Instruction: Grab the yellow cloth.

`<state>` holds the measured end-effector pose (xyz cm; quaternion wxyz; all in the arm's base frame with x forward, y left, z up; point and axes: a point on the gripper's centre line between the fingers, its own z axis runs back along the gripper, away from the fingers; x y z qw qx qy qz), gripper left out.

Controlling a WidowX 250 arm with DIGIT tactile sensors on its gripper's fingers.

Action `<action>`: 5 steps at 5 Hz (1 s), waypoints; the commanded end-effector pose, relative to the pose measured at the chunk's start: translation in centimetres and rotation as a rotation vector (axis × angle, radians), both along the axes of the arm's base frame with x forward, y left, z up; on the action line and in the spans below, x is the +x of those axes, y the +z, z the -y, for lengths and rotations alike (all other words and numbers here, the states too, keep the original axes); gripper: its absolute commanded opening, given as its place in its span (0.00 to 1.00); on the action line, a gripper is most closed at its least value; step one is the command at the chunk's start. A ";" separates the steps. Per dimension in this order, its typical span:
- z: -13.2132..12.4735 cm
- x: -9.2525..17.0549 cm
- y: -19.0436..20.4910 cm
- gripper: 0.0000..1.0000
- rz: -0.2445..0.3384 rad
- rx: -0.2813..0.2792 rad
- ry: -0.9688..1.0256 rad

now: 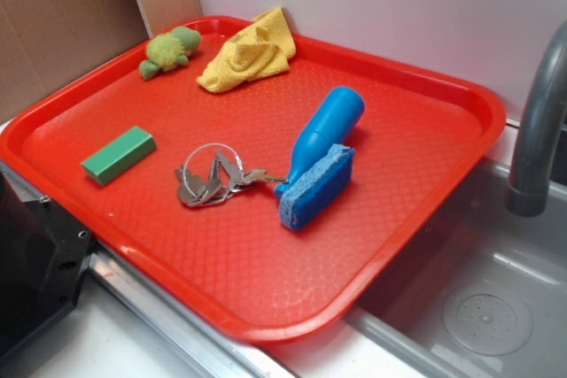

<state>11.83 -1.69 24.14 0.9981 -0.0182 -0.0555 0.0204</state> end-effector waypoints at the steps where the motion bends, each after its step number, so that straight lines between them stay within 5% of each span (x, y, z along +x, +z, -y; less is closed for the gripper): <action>1: 0.0 0.0 0.0 1.00 0.000 0.000 0.000; 2: -2.1 3.7 -4.9 1.00 0.012 0.160 0.016; 3: -4.3 8.3 -7.9 1.00 0.058 0.160 0.019; 4: -5.3 12.7 -11.5 1.00 0.044 0.195 0.018; 5: -6.0 16.1 -13.0 1.00 0.113 0.169 -0.021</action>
